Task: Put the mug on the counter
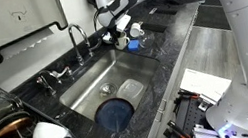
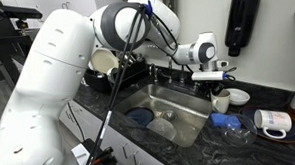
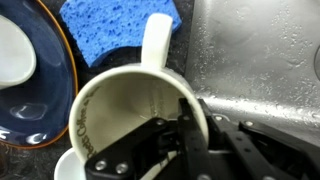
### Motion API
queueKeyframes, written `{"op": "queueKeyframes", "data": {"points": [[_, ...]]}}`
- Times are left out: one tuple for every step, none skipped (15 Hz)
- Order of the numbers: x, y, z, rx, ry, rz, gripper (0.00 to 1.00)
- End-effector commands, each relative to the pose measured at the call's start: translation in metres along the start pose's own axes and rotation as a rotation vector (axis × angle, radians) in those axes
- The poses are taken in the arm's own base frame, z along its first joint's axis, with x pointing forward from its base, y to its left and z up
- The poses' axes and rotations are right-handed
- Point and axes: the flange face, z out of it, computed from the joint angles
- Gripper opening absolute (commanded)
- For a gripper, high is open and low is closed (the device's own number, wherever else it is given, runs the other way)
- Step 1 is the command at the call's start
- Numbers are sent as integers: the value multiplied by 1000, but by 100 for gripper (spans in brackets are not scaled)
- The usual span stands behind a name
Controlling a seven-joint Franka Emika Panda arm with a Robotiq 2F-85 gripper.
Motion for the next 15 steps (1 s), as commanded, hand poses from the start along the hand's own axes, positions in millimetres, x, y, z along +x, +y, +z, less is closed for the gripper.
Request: {"op": "queueKeyframes", "data": {"points": [[19, 11, -5, 28, 25, -14, 3], [21, 13, -3, 29, 22, -6, 3], [22, 16, -3, 29, 15, 6, 3], [23, 19, -1, 28, 7, 17, 3], [23, 22, 0, 22, -7, 33, 3], [23, 24, -1, 13, -22, 47, 35], [22, 27, -2, 3, -30, 55, 37], [21, 29, -6, -13, -37, 63, 43], [19, 31, -13, -28, -41, 72, 49], [18, 32, -19, -43, -41, 80, 57], [16, 33, -28, -63, -32, 88, 66], [15, 34, -36, -82, -20, 94, 72], [12, 34, -47, -102, -7, 97, 78], [10, 35, -57, -116, 3, 98, 85], [7, 36, -67, -120, 5, 95, 91]]}}
